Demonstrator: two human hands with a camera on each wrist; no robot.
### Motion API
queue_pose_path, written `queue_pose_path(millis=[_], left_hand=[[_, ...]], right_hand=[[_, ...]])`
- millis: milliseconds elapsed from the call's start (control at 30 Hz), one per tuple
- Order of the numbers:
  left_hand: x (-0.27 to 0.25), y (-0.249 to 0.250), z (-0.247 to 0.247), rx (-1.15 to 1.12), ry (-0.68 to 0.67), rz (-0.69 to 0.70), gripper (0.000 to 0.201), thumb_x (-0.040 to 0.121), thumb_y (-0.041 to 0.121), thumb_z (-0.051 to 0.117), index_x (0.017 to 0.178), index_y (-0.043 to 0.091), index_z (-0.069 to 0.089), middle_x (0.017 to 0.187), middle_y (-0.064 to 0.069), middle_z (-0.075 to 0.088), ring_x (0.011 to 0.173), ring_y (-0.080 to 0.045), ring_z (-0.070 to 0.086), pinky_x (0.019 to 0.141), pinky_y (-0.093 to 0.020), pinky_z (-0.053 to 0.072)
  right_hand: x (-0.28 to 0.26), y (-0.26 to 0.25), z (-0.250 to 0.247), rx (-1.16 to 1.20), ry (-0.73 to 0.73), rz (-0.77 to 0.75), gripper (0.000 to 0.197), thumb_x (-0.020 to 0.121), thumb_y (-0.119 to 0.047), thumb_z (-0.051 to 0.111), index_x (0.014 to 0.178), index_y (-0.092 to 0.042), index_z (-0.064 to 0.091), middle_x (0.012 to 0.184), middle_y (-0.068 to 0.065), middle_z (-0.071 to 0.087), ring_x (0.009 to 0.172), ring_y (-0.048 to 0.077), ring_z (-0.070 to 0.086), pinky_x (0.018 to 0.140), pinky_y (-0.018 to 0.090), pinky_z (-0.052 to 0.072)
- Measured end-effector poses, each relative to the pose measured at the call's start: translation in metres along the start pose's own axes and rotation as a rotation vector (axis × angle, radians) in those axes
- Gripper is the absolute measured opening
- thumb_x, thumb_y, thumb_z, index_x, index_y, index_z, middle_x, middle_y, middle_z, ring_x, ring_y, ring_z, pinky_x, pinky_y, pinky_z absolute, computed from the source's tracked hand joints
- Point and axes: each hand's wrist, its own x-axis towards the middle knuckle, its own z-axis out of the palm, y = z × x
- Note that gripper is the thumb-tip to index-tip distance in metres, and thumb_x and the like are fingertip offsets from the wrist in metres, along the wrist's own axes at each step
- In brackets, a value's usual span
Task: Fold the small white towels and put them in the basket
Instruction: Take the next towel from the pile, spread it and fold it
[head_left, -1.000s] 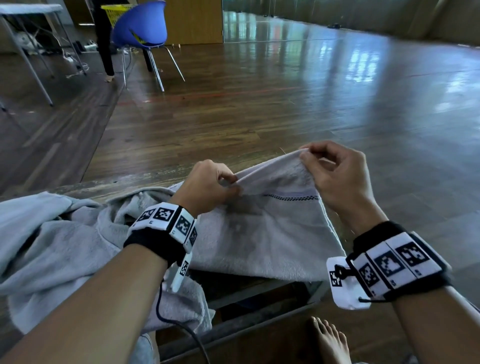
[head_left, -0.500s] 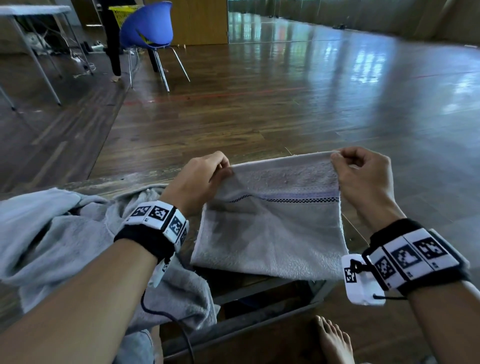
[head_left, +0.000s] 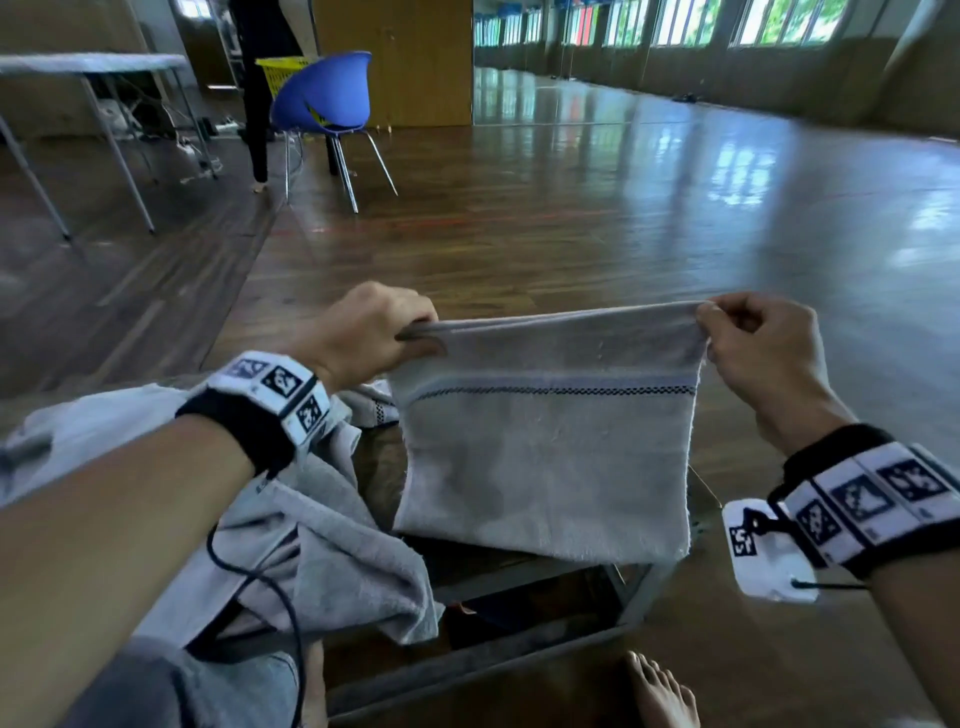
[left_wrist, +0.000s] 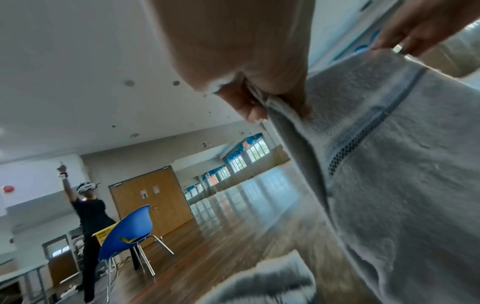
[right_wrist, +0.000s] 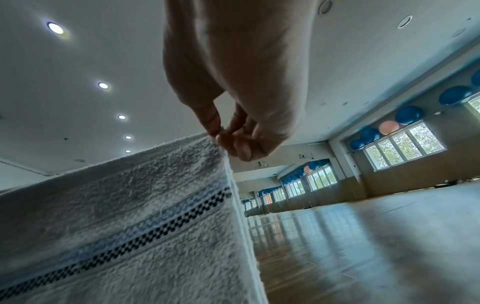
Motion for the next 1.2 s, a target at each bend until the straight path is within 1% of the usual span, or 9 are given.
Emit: queue_pose_path(millis=[133,300,433,567,667,833,933,1067,1200], left_hand=[[0.033,-0.005,-0.041,0.057,0.009,-0.086,0.022,0.091,0.026,0.071,0.097,0.005,0.077,0.084,-0.015,0.075,0.076,-0.027,0.068,0.070,-0.030,0.044],[0.074,-0.001,-0.080,0.280,-0.012,-0.087,0.007,0.096,0.006,0.052,0.098,0.005,0.059,0.095,-0.021,0.069,0.088,-0.038,0.067,0.075,-0.045,0.050],[0.070,0.007,-0.102,0.384,0.107,-0.045,0.007,0.101,0.025,0.041,0.101,0.019,0.040,0.095,-0.018,0.067,0.076,-0.038,0.065,0.062,-0.044,0.050],[0.031,0.022,-0.084,0.268,-0.002,0.022,0.031,0.100,0.049,0.045,0.099,0.018,0.039,0.082,-0.007,0.061,0.064,-0.030,0.062,0.056,-0.036,0.045],[-0.007,0.036,-0.047,0.174,-0.170,0.005,0.029,0.096,0.038,0.058,0.102,0.011,0.049,0.077,-0.002,0.062,0.064,-0.025,0.062,0.059,-0.033,0.045],[-0.064,0.051,-0.001,-0.124,-0.188,-0.118,0.024,0.084,0.023,0.077,0.069,0.008,0.066,0.049,0.007,0.049,0.046,-0.001,0.045,0.053,-0.021,0.032],[-0.084,0.052,0.015,-0.271,-0.338,-0.210,0.029,0.084,0.029,0.077,0.073,0.003,0.073,0.060,-0.011,0.061,0.053,-0.007,0.046,0.054,-0.027,0.034],[-0.093,0.045,0.027,-0.286,-0.524,-0.284,0.024,0.090,0.038,0.068,0.070,0.027,0.063,0.053,0.008,0.053,0.051,-0.005,0.047,0.052,-0.018,0.034],[-0.083,0.031,0.043,-0.339,-0.452,-0.420,0.016,0.090,0.036,0.069,0.084,0.025,0.060,0.066,0.008,0.066,0.058,-0.001,0.057,0.056,-0.016,0.042]], right_hand=[[0.025,-0.036,-0.009,0.035,-0.111,0.106,0.013,0.093,-0.017,0.068,0.085,-0.008,0.070,0.068,0.005,0.063,0.052,0.014,0.058,0.052,0.028,0.054],[0.046,-0.097,-0.028,0.220,-0.135,0.120,0.023,0.098,-0.001,0.056,0.076,-0.008,0.060,0.073,0.011,0.065,0.058,0.015,0.066,0.066,0.027,0.063],[0.042,-0.114,-0.048,0.294,-0.088,0.023,0.023,0.099,-0.002,0.055,0.079,-0.012,0.059,0.084,0.008,0.063,0.069,0.014,0.069,0.070,0.025,0.061],[0.013,-0.079,-0.057,0.283,-0.157,0.027,0.010,0.099,-0.003,0.058,0.090,-0.005,0.062,0.099,0.015,0.061,0.093,0.026,0.067,0.088,0.037,0.060],[-0.025,-0.024,-0.057,0.122,-0.265,0.105,0.015,0.098,-0.007,0.063,0.085,-0.012,0.068,0.090,0.010,0.066,0.089,0.027,0.065,0.090,0.044,0.058],[-0.075,0.050,-0.058,-0.045,-0.437,0.170,0.015,0.094,-0.006,0.068,0.081,-0.012,0.073,0.084,0.010,0.068,0.083,0.025,0.059,0.092,0.059,0.052],[-0.079,0.066,-0.065,-0.129,-0.577,0.151,0.015,0.093,-0.007,0.068,0.080,-0.010,0.075,0.079,0.009,0.070,0.077,0.020,0.061,0.084,0.049,0.055],[-0.070,0.066,-0.066,-0.119,-0.770,0.189,0.014,0.094,-0.005,0.066,0.083,-0.007,0.075,0.069,0.003,0.072,0.060,0.008,0.065,0.057,0.017,0.052],[-0.054,0.074,-0.044,-0.141,-0.654,0.142,0.010,0.093,-0.008,0.069,0.085,-0.006,0.072,0.070,0.005,0.075,0.058,0.011,0.067,0.057,0.020,0.053]])
